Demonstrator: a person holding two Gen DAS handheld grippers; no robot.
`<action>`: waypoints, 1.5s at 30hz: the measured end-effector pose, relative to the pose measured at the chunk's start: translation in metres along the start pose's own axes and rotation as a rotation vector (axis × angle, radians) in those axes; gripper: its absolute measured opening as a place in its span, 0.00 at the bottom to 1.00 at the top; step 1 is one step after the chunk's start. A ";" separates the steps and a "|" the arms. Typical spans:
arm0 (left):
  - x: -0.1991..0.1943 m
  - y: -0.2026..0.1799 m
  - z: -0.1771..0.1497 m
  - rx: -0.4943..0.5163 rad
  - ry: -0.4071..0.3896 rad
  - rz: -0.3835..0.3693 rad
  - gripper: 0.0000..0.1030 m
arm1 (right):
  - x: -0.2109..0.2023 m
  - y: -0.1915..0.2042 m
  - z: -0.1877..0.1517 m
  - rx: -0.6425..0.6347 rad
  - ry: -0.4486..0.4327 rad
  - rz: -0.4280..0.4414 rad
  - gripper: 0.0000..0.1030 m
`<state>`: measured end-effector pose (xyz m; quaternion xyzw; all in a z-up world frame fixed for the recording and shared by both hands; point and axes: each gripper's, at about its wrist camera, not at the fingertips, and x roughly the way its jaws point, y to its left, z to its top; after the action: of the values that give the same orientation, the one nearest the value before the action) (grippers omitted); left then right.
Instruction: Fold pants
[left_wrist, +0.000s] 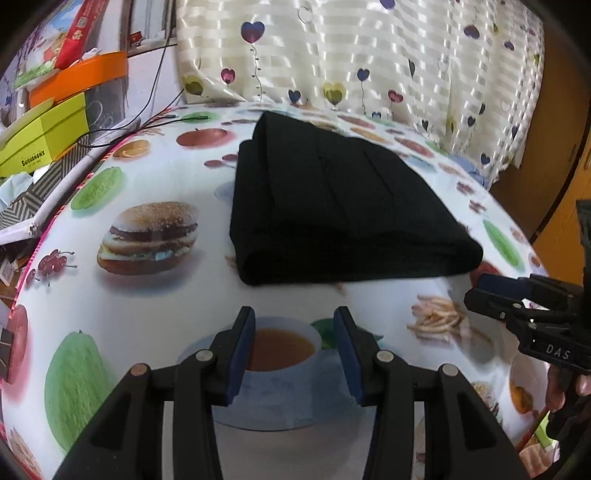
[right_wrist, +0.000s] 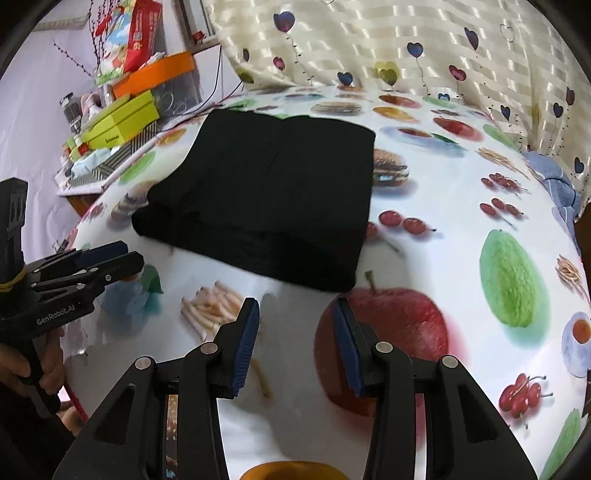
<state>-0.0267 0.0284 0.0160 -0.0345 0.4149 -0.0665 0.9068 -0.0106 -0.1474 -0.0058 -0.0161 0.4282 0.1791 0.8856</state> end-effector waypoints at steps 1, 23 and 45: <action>0.000 -0.002 -0.001 0.011 -0.002 0.014 0.46 | 0.000 0.002 -0.001 -0.006 -0.004 -0.006 0.42; -0.018 0.014 0.033 -0.036 -0.075 -0.007 0.46 | -0.012 -0.018 0.013 0.090 -0.059 0.048 0.48; -0.004 0.024 0.064 -0.055 -0.086 0.004 0.46 | -0.006 -0.032 0.044 0.086 -0.088 0.054 0.48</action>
<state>0.0208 0.0534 0.0581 -0.0611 0.3775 -0.0517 0.9225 0.0295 -0.1709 0.0228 0.0413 0.3965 0.1849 0.8982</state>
